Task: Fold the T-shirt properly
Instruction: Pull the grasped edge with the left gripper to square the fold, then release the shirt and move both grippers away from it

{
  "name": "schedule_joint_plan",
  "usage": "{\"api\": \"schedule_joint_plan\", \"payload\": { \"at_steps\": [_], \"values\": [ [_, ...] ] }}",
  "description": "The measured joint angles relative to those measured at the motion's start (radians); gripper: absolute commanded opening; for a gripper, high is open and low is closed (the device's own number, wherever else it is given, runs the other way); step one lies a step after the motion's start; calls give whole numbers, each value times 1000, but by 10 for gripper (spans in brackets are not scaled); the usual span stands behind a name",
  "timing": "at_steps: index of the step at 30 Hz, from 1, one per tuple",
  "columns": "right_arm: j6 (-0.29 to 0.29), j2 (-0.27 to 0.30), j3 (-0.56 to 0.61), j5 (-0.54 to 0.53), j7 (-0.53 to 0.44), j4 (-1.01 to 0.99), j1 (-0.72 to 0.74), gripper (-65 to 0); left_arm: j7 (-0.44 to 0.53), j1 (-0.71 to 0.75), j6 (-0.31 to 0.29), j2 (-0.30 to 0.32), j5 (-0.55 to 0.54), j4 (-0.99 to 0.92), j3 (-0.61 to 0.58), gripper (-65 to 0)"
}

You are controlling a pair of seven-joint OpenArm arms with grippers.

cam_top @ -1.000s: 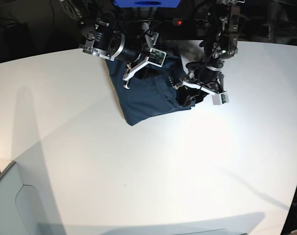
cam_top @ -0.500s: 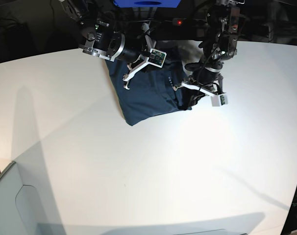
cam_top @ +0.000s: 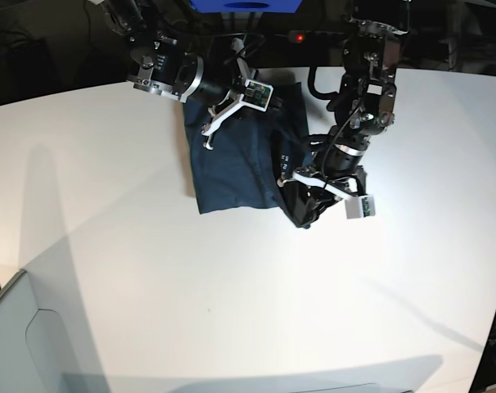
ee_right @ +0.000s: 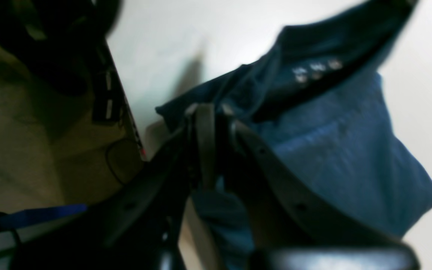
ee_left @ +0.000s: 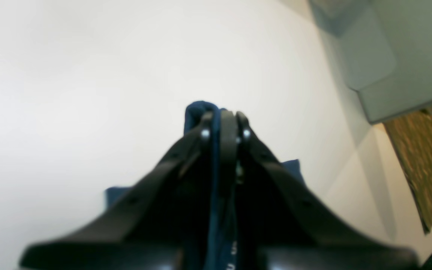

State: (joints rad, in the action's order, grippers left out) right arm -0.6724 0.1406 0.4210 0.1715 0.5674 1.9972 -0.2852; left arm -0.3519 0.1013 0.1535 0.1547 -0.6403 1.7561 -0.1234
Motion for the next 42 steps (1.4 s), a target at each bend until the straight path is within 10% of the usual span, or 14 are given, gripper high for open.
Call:
{"api": "schedule_joint_plan", "payload": {
  "at_steps": [27, 31, 36, 42],
  "values": [
    [0, -2, 48, -6, -10, -42, -14, -642, -1, 73, -1, 36, -8, 17, 99, -650],
    [0, -2, 74, -8, -8, -45, -14, -512, 1, 80, 0, 36, -8, 17, 99, -650],
    [0, 22, 71, -8, -11, -41, -16, -282, 3, 98, 0, 27, -8, 17, 92, -449],
    [0, 60, 45, -18, -23, 18, -15, -249, 3, 134, -1, 32, -8, 77, 103, -292]
  ]
}}
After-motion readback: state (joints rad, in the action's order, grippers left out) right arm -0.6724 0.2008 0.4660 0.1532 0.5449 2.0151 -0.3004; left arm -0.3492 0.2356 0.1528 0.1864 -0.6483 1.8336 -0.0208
